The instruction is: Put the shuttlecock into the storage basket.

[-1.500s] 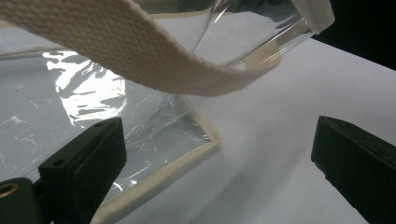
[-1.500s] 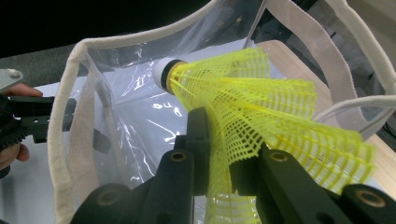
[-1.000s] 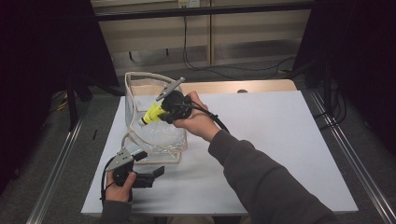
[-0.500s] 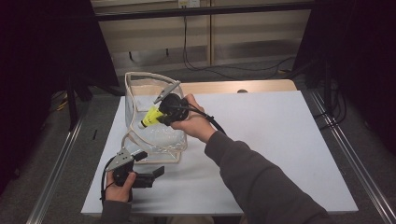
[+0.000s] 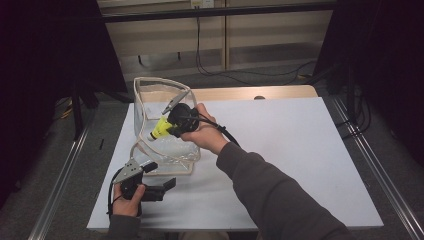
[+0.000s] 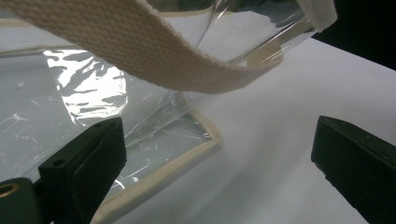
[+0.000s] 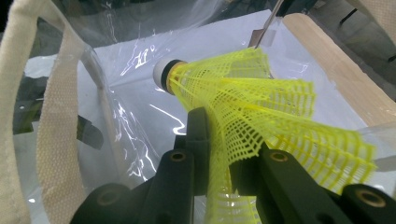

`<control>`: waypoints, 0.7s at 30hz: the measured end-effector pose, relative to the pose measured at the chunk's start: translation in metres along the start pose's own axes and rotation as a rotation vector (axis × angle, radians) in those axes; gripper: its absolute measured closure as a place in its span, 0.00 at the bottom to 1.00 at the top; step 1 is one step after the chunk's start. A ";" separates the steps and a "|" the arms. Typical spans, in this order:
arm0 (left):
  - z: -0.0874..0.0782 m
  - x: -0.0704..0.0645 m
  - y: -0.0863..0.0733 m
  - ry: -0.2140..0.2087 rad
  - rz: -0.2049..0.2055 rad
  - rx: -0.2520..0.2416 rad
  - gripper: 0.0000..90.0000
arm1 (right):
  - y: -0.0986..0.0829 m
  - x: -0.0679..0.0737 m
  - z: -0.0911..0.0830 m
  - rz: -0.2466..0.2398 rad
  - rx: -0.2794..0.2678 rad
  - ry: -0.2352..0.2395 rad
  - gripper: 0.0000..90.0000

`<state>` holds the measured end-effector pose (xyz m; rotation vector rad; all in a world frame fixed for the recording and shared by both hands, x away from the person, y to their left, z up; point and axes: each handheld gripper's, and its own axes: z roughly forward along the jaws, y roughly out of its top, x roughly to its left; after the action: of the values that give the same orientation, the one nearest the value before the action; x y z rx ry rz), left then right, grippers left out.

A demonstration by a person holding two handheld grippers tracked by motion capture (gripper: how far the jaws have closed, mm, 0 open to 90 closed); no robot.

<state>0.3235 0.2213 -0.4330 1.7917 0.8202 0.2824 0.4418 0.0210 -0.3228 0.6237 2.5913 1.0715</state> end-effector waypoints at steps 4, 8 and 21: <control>-0.001 0.001 0.000 -0.004 0.003 0.007 0.04 | 0.000 0.002 0.002 -0.004 0.004 0.007 0.90; -0.001 0.000 0.000 -0.004 0.004 0.006 0.04 | 0.000 0.004 0.004 -0.005 0.007 0.013 0.89; -0.001 0.001 0.000 -0.001 0.002 0.005 0.04 | -0.004 0.007 0.013 -0.004 0.029 0.018 0.89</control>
<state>0.3234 0.2225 -0.4324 1.7971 0.8193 0.2811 0.4400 0.0302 -0.3352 0.6182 2.6271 1.0444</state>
